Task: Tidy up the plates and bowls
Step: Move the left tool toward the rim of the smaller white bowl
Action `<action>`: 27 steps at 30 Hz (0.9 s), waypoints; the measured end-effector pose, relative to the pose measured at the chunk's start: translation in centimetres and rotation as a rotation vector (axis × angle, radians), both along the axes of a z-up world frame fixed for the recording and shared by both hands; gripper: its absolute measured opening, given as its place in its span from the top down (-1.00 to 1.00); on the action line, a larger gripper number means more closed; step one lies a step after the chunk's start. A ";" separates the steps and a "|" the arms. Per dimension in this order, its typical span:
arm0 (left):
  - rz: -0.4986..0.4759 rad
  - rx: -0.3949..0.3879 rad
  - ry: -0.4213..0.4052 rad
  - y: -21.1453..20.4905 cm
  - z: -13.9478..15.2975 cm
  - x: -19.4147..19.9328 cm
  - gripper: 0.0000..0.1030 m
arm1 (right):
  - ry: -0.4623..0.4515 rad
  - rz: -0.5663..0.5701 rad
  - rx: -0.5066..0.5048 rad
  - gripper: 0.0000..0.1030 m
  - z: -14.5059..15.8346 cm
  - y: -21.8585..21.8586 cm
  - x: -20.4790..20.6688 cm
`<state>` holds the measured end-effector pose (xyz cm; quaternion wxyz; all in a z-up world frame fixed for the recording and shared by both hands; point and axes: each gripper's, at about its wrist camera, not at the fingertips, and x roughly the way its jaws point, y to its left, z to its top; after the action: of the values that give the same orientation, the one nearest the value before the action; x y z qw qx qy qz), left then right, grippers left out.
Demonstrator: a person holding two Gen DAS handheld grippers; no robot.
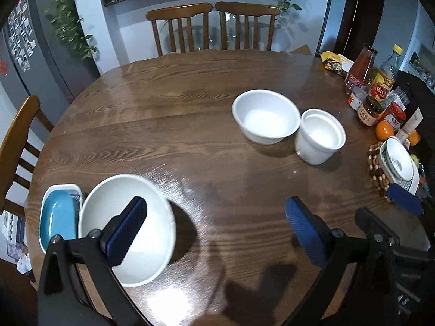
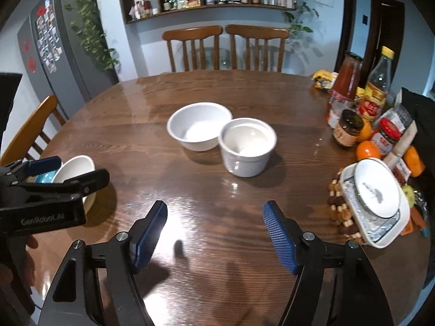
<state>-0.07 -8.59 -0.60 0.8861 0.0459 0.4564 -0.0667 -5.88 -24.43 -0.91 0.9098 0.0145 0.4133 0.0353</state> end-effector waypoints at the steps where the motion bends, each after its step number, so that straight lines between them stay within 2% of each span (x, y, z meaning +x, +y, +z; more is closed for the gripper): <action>1: -0.001 -0.003 -0.002 -0.4 0.1 0.3 -0.97 | -0.002 -0.005 -0.004 -0.44 0.0 -0.4 -0.1; 12: 0.047 0.025 0.003 -3.5 -0.3 4.8 -0.97 | -0.003 -0.028 -0.001 -0.44 -0.5 -3.5 0.8; 20: 0.150 0.024 0.033 -4.0 -1.7 10.0 -0.97 | 0.018 -0.022 0.019 -0.44 -1.4 -4.4 2.4; 27: 0.192 0.027 0.141 -4.5 -5.3 14.0 -0.95 | 0.044 -0.012 0.025 -0.44 -2.5 -4.7 3.6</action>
<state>13.93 -13.12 -5.85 0.8533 0.0089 0.5208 0.0217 -2.27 -29.12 -3.41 0.9004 0.0292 0.4328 0.0346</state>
